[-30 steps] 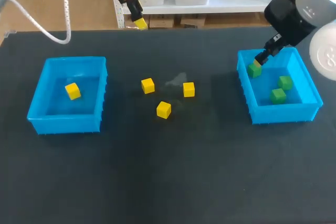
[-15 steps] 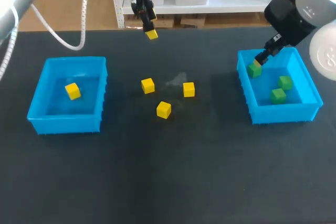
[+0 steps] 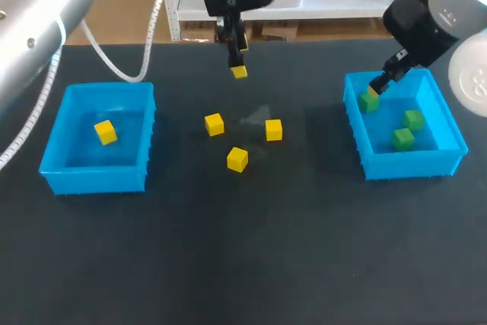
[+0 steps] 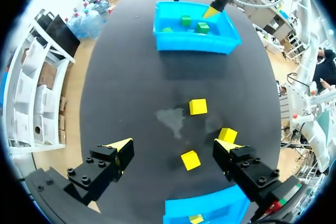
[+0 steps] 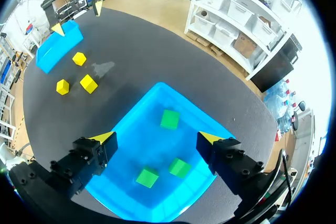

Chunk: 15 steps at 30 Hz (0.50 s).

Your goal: Put the green cubes in the right bin and the yellow cubes in the left bin.

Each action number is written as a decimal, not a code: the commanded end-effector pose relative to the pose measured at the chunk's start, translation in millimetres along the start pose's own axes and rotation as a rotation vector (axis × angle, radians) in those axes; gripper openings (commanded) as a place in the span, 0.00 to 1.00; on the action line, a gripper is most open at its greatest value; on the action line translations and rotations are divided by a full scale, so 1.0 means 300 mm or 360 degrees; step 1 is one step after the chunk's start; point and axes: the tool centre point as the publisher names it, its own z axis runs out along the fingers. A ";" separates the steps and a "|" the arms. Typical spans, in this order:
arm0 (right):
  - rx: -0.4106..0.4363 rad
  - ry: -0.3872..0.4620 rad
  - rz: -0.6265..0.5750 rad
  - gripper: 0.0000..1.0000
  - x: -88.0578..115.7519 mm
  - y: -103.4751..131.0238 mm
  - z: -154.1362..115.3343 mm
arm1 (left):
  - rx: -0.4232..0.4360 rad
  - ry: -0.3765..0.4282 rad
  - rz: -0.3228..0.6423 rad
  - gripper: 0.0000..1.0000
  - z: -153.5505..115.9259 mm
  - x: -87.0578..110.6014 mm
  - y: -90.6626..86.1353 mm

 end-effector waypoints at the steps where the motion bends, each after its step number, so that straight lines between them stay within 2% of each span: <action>1: -0.0001 -0.0002 -0.0001 1.00 0.001 0.000 -0.001 | 0.0306 0.0115 0.0014 1.00 0.027 -0.030 0.005; 6: -0.0001 -0.0002 -0.0001 1.00 0.001 0.000 -0.001 | 0.0364 0.0087 0.0001 1.00 0.070 -0.053 -0.031; 15: -0.0001 -0.0002 -0.0001 1.00 0.001 0.000 -0.001 | 0.0359 0.0079 0.0031 1.00 0.086 -0.071 -0.039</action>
